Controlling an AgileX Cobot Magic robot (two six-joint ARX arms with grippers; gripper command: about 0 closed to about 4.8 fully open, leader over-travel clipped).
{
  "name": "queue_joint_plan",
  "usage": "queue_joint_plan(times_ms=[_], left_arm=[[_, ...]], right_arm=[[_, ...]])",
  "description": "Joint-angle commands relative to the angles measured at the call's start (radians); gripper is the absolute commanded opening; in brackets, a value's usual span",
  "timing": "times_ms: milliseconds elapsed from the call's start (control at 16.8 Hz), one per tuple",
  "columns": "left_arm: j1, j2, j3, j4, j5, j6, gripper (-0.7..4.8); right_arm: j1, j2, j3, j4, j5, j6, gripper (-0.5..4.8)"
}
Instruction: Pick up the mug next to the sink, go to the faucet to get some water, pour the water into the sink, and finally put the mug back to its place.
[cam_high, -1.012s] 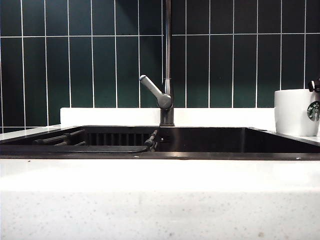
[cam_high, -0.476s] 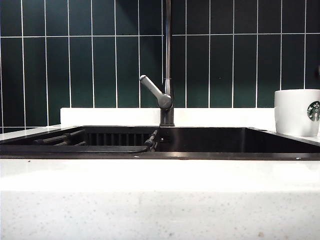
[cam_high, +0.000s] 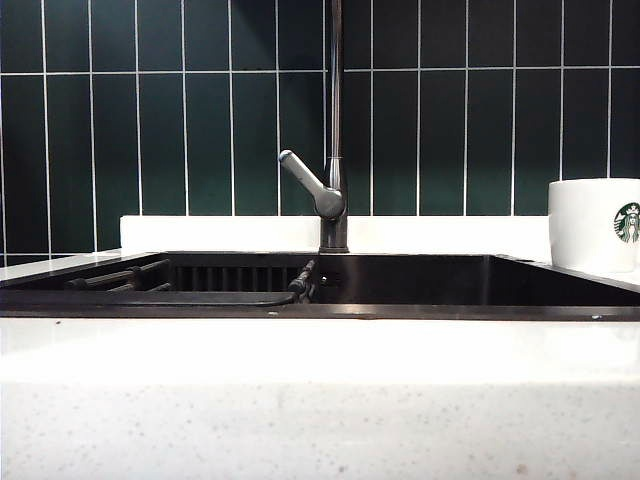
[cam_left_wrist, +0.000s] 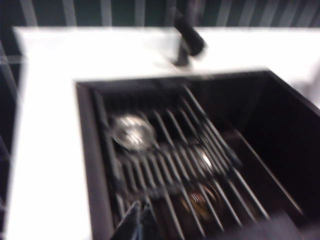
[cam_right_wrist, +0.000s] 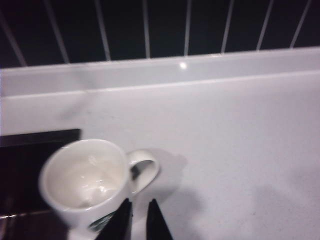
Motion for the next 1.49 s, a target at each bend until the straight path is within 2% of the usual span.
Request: queue_joint_plan(times_ms=[60,357,536,952,1131,1369,1488], left_arm=[[0.000,0.062,0.000,0.092,-0.008,0.030,-0.06],[0.000,0.207,0.000,0.144,-0.030,0.029,-0.06],[0.000,0.229,-0.014,0.161,-0.032,0.021,-0.06],[0.000,0.165,-0.114,0.228,-0.060,0.005,-0.06],[-0.001,0.164,-0.188,0.341,-0.122,-0.089,-0.06],[-0.001,0.164,-0.269,0.448,-0.180,-0.100,-0.06],[-0.001,0.164,-0.306,0.485,-0.178,-0.109,-0.06]], right_arm=[[0.064,-0.134,0.001,-0.078,0.000,0.009,0.51],[0.180,-0.292,0.001,-0.142,0.001,0.008,0.47],[0.211,-0.327,-0.014,-0.140,0.008,0.007,0.39],[0.213,-0.517,-0.220,-0.102,-0.004,0.007,0.39],[0.213,-0.619,-0.332,-0.096,-0.004,0.008,0.40],[0.213,-0.706,-0.451,-0.095,-0.059,0.008,0.40],[0.213,-0.720,-0.475,-0.054,-0.079,0.008,0.40]])
